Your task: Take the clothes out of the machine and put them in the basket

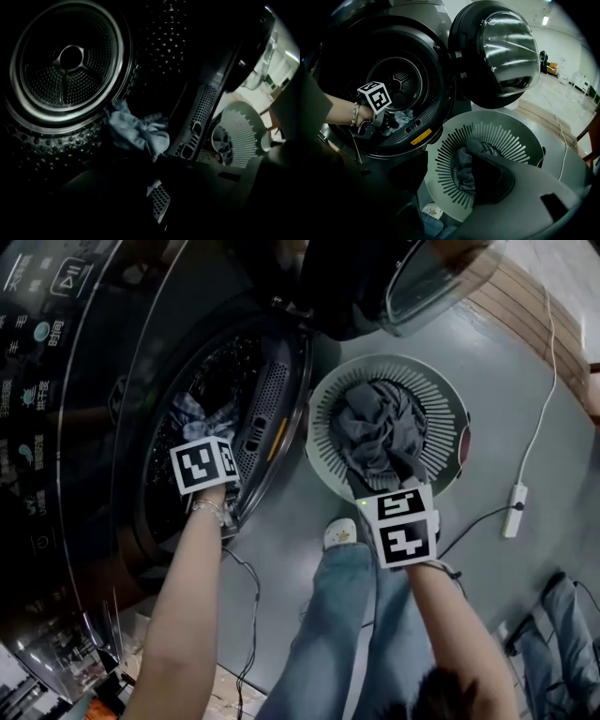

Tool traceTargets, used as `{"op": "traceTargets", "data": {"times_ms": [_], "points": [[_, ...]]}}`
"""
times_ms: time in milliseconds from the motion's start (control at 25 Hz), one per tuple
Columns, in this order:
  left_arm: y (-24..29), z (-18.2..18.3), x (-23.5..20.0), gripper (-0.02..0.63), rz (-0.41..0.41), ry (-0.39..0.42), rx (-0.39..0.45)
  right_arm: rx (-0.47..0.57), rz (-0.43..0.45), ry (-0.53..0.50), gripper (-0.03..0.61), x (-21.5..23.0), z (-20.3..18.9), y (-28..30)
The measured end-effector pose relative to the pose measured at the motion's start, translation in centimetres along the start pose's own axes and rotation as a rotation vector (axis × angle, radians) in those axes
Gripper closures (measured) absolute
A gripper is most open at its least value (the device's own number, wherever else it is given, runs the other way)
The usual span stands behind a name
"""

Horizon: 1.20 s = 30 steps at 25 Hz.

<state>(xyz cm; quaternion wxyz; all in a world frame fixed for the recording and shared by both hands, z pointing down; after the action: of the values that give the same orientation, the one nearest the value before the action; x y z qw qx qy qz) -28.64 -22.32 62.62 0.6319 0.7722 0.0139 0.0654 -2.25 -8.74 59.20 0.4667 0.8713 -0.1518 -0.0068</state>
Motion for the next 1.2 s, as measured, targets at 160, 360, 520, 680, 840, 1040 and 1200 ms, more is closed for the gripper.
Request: {"op": "traceTargets", "data": {"times_ms": [160, 360, 520, 680, 840, 1040, 1200], "points": [[-1.1, 0.1, 1.6, 0.584, 0.048, 0.165, 0.046, -0.001, -0.002, -0.006, 0.296, 0.2, -0.4, -0.7], [-2.9, 0.0, 3.2, 0.584, 0.053, 0.216, 0.084, -0.008, -0.011, 0.014, 0.302, 0.7, -1.5, -1.8], [-4.5, -0.1, 5.9, 0.586, 0.017, 0.24, 0.105, -0.006, -0.02, 0.02, 0.32, 1.3, -2.2, -2.8], [-5.8, -0.8, 10.1, 0.586, -0.11, 0.192, 0.111, -0.012, -0.036, 0.027, 0.325, 1.8, -3.1, -3.9], [-8.0, -1.0, 15.1, 0.586, -0.233, 0.215, 0.148, -0.008, -0.055, 0.055, 0.331, 2.7, -3.8, -5.5], [-10.6, -2.6, 23.1, 0.586, -0.432, 0.258, 0.167, -0.008, -0.108, 0.097, 0.334, 5.1, -5.3, -8.0], [-13.5, -3.6, 29.1, 0.586, -0.56, 0.327, 0.212, -0.012, -0.147, 0.115, 0.336, 7.4, -6.6, -9.9]]}}
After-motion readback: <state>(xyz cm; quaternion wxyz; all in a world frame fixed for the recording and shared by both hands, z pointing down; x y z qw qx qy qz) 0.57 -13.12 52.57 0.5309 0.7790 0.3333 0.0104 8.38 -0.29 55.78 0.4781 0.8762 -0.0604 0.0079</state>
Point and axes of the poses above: the fingertips, and each gripper's own axes: y forward along the fingers, x to its right, z out of its top, the point moved 3 cm from there along -y, backward along the fingers, and after that the axes turned 13 degrees about -y, right-handed, at the moved point
